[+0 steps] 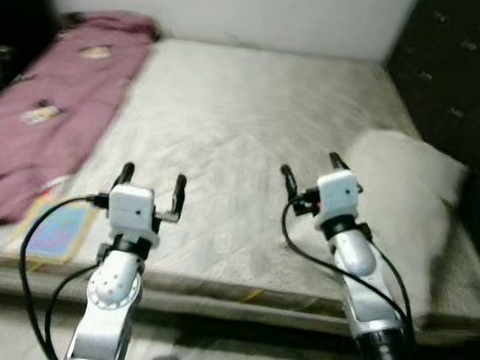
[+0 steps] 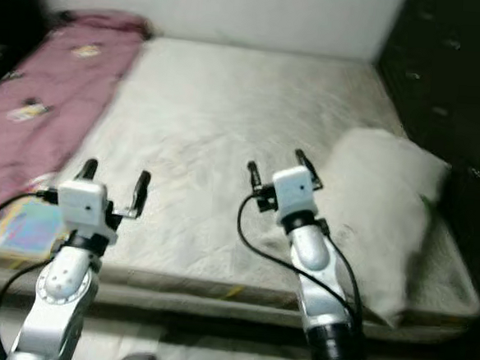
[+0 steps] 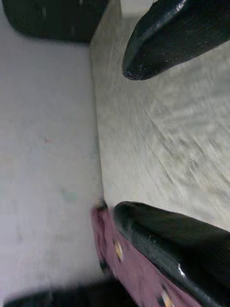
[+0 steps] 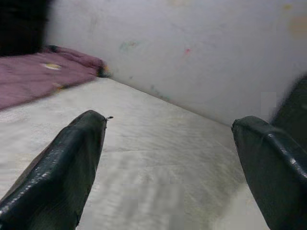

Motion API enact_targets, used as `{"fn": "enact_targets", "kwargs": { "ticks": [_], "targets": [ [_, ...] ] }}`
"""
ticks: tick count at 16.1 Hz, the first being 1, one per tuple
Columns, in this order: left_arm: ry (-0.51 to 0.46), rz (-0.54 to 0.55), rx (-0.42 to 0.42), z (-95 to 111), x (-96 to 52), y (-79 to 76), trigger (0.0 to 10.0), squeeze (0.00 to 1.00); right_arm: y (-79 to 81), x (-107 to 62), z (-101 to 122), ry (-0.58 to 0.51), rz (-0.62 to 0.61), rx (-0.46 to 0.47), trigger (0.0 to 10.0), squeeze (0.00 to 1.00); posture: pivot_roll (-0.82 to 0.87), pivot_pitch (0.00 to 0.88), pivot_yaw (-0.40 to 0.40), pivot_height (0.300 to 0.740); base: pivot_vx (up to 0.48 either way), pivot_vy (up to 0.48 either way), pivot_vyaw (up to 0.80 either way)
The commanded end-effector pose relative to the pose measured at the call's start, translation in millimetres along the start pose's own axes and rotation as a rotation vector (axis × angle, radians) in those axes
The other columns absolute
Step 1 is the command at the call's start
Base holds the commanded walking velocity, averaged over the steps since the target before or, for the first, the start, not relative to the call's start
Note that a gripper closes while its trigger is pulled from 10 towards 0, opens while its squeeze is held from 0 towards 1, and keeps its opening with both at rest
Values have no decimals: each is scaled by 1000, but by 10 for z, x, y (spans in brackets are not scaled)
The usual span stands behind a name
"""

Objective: Clean up the room

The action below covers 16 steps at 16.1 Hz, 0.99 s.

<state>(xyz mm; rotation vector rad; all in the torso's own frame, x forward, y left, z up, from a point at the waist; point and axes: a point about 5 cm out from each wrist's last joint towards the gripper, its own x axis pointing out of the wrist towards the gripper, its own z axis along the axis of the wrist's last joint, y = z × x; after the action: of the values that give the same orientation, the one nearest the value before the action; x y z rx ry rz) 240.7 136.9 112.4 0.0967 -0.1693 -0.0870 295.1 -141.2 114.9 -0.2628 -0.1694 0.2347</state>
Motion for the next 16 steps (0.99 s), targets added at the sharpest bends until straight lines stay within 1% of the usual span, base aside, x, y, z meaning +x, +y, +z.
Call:
{"fn": "enact_targets", "kwargs": {
  "ticks": [1,4,6,7,8,9,10,12,13,14,15,16],
  "targets": [
    [14,-15,2,2,18,-68,10000,0,-94,-28,-19,11,-26,-15,10000,0,-48,0,-14,740,0,0,0],
    [36,27,10,-33,23,-30,10000,0,-98,-33,-29,13,-28,-15,10000,0,-44,0,-15,740,0,0,0],
    [94,157,108,-100,4,150,10000,0,-179,-33,-24,17,-75,-12,10000,0,-36,0,-15,740,0,0,-691],
    [87,99,67,-112,-4,174,10000,0,-201,-39,-17,15,-87,-16,10000,0,-35,0,-13,740,0,0,-800],
    [78,69,21,-129,-28,222,10000,0,-214,-38,-11,15,-95,-21,10000,0,-32,0,-12,740,0,0,-800],
    [80,104,44,-138,-45,270,10000,0,-220,-36,4,11,-99,-21,10000,0,-27,0,-11,740,0,0,-800],
    [88,133,47,-146,-38,316,10000,0,-216,-15,22,8,-105,-14,10000,0,-23,1,-7,740,0,0,-800],
    [72,188,66,-132,13,369,10000,0,-165,47,52,-5,-96,-8,10000,0,-12,0,6,740,0,0,-800],
    [77,207,70,-120,40,375,10000,0,-139,68,45,-7,-87,-5,10000,0,-8,0,9,740,0,0,-800],
    [79,208,92,-99,63,365,10000,0,-104,85,40,-11,-79,-2,10000,0,-7,0,8,740,0,0,-800],
    [86,234,130,-86,63,376,10000,0,-86,93,35,-10,-75,5,10000,0,-7,0,7,740,0,0,-694],
    [96,254,126,-97,56,389,10000,0,-65,88,28,-8,-72,12,10000,0,-4,0,1,740,0,0,-506]
  ]
}}
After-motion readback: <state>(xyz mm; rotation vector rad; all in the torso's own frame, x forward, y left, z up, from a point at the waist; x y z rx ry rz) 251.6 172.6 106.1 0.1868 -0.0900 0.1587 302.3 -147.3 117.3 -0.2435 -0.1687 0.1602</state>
